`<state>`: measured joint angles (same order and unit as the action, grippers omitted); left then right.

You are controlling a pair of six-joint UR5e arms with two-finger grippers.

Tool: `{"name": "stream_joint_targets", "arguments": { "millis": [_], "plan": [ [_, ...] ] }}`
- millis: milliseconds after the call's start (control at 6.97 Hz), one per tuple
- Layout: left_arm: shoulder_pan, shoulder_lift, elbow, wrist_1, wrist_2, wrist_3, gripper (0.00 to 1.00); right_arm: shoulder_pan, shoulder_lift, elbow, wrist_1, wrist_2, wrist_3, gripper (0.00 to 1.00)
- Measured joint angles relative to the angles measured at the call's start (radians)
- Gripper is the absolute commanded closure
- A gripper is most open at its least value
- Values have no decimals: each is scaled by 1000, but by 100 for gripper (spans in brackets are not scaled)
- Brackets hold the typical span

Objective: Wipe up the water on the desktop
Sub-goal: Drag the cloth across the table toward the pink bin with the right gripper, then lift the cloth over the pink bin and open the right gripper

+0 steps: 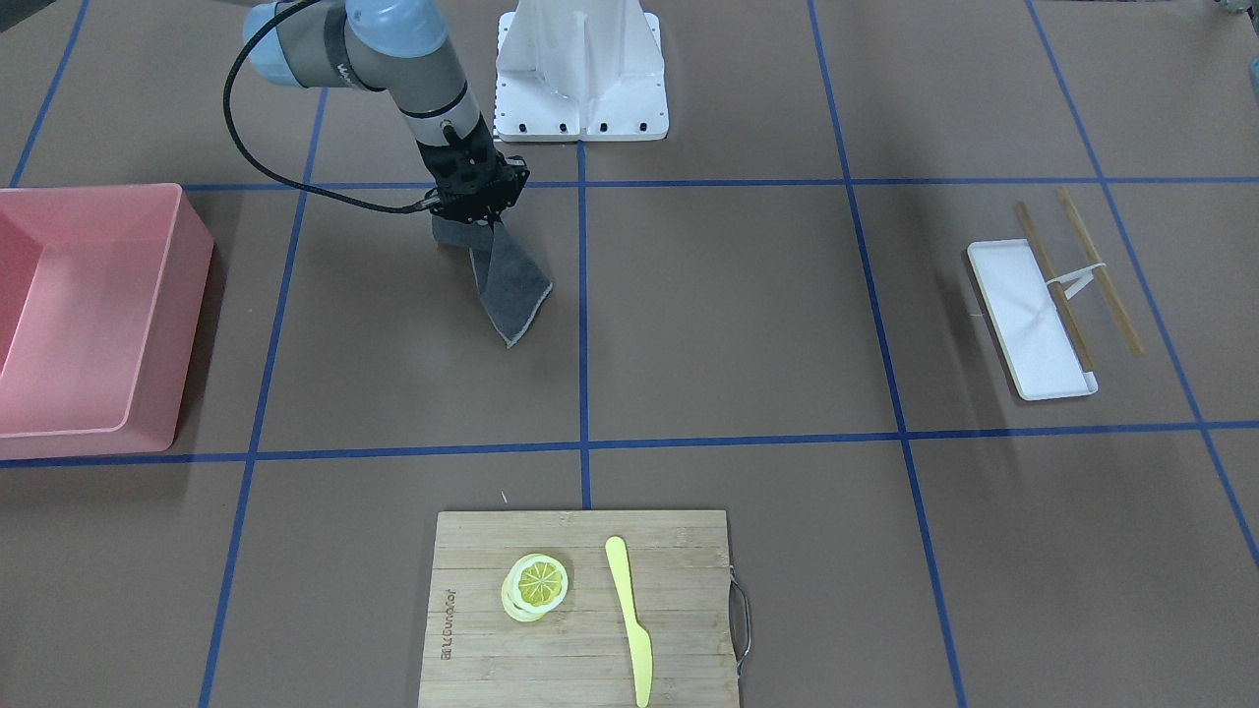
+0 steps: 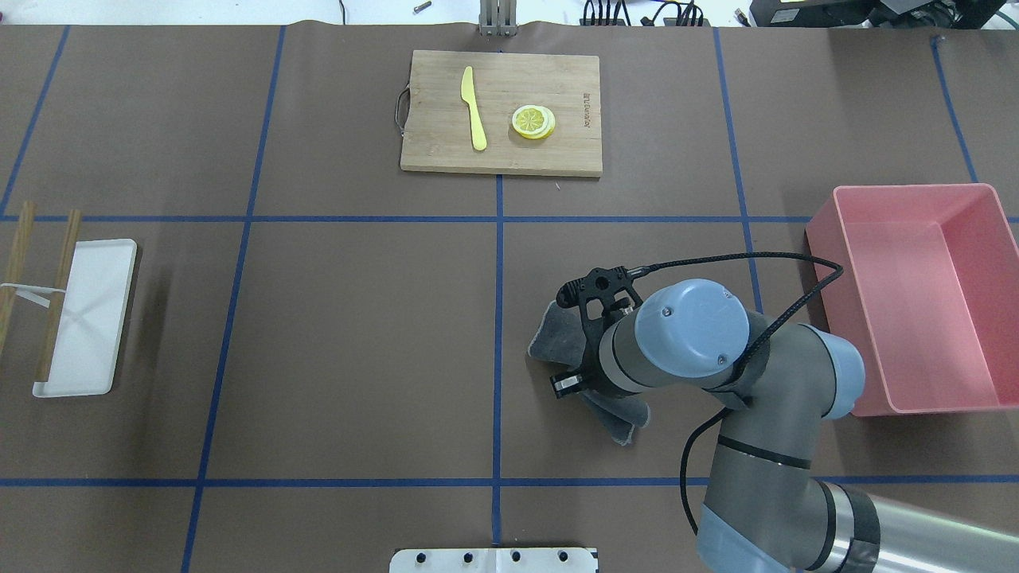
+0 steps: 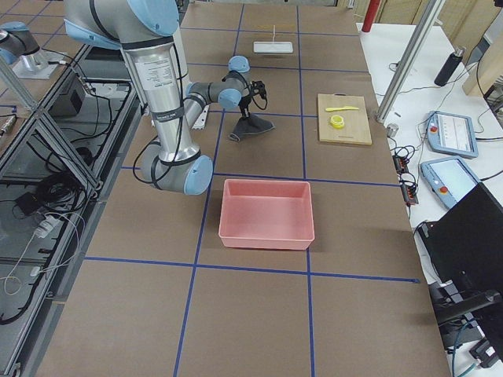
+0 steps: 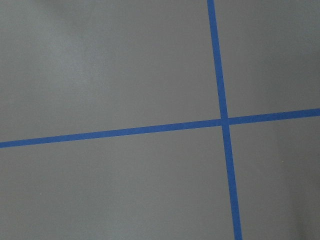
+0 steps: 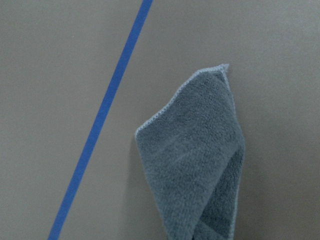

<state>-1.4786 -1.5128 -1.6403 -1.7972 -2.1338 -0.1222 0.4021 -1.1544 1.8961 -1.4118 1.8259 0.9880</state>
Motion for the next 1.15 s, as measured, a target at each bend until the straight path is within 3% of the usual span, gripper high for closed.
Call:
{"name": "stream_joint_targets", "arguments": {
  "millis": [430,1148],
  "plan": [
    [0,-11,1,0,0,-1,1,131,-5,-18,-127,19,-133,100],
    [1,-18,4,2,0,-1,1,310,-41,-108,-160,39,-353,100]
  ]
}}
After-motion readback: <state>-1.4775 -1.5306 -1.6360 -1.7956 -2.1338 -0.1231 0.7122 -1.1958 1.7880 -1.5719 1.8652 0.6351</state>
